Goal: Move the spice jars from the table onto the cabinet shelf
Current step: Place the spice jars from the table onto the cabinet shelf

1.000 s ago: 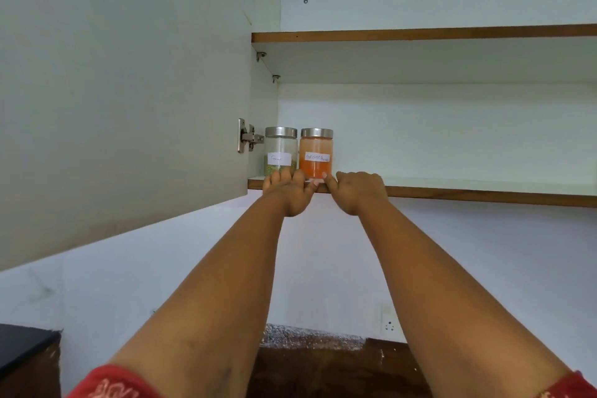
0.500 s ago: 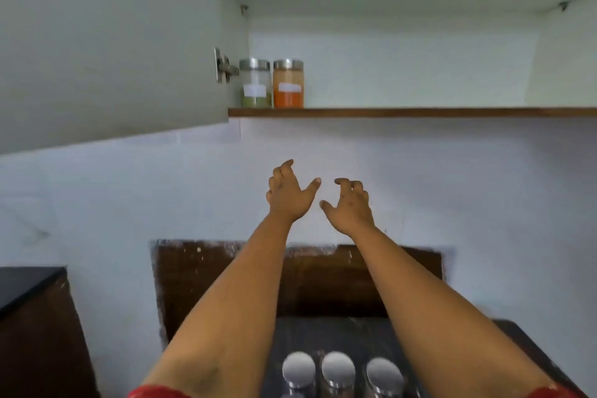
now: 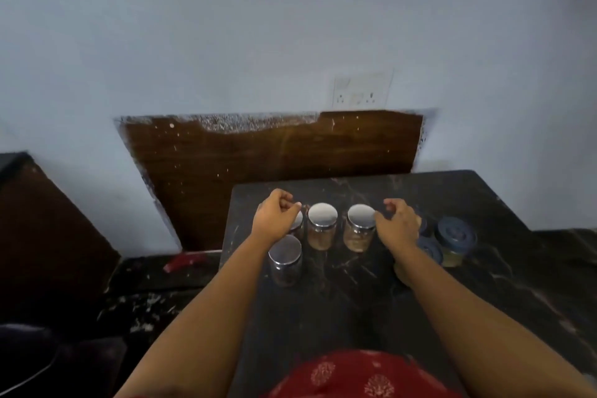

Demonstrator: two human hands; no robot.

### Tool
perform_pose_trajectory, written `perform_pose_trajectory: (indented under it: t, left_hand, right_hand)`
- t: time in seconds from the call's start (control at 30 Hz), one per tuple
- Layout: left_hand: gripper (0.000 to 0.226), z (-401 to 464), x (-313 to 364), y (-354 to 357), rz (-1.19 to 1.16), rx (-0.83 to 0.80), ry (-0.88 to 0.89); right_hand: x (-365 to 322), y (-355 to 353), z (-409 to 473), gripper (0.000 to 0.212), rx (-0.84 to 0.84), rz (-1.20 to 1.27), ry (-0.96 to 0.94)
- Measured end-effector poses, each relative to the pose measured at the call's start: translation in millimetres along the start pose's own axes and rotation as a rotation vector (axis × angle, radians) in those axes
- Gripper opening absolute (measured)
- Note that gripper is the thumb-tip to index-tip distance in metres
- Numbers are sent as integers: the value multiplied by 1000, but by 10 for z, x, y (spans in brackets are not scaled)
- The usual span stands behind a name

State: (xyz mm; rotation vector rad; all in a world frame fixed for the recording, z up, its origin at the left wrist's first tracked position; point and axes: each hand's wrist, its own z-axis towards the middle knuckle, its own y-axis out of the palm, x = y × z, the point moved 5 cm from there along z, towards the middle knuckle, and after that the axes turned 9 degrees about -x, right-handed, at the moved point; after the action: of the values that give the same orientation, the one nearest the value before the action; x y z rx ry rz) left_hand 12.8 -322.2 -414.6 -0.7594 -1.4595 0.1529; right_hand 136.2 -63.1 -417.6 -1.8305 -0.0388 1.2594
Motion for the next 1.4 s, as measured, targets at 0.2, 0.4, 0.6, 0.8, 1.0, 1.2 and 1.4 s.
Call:
perform_pose_trajectory:
  t: [0.2,0.4,0.6,0.8,1.0,1.2,1.4]
  left_hand:
    - [68,-175,-444,257,235,-10,-222]
    - [121,-302,-656,475,355,-46,-311]
    - [94,-266,-829,435,221,-143,-270]
    - [64,-54,-317,69,-571,-181,-290]
    - [72,-23,151,7,-654,-248,-162]
    - [72,33,216,16,-608,-142,-162]
    - [81,108,384,18,-770,-185,-143]
  right_hand:
    - [421,377,-259,38,-139,-102,98]
    - [343,673,-350,41,-224,-119,91]
    - [192,830,-442,44,-295,-106,118]
    - [-180,750,-350,27,-296,239,140]
    - [-479,862,-378,67,-844,1075,327]
    - [-610,880,-411,82,-995,1022,223]
    - [-774,809,-374,72,-974,1028,124]
